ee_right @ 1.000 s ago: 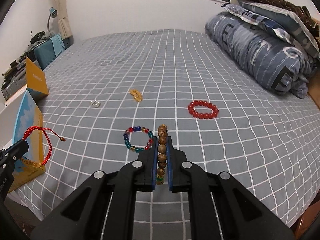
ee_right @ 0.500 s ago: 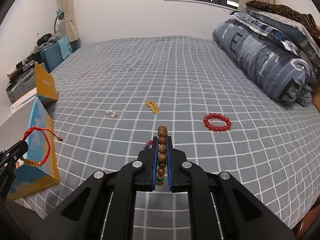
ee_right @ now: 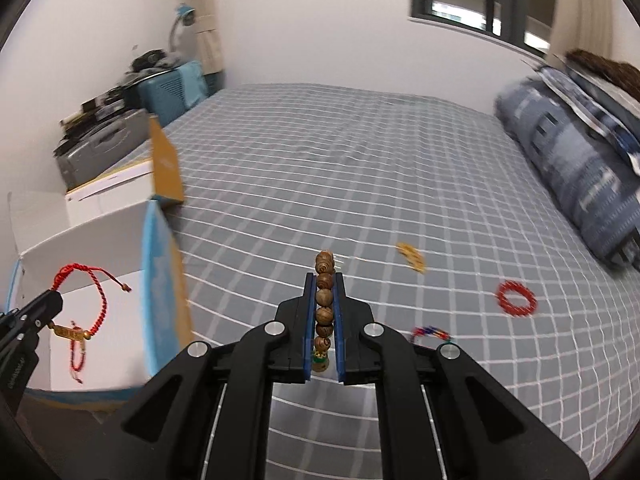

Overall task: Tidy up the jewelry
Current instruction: 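Carry both held bracelets over the white cardboard box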

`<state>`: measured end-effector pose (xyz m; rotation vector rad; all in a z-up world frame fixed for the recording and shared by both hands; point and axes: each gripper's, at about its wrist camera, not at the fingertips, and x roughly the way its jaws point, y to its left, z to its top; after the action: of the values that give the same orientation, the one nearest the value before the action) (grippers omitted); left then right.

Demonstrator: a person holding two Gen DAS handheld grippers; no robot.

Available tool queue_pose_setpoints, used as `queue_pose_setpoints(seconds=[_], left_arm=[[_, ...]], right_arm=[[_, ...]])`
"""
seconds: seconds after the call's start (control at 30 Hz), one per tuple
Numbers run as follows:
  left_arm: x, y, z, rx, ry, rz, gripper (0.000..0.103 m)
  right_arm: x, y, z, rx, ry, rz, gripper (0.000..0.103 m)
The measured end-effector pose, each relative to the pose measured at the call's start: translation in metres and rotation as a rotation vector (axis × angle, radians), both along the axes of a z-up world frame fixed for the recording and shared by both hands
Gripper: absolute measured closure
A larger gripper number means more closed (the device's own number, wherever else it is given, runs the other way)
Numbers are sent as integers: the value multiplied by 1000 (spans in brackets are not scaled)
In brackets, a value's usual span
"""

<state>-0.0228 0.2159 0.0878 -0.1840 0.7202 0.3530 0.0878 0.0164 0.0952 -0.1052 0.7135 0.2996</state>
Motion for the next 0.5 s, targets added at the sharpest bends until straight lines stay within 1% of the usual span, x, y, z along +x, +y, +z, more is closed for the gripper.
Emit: queue_pose_setpoints(seconds=[0.27,0.33,0.5], left_arm=[[-31,66,-1,-24,10,114,99],[-39,80,-3,-25,14,141,99],[-53,103,-7,-28,24,190,99]], right_arm=[[-18,87,13,-4,-21,141,96],[-22,104,15,-1,-26,169,96],[-38,147,18,2,-30,241,96]])
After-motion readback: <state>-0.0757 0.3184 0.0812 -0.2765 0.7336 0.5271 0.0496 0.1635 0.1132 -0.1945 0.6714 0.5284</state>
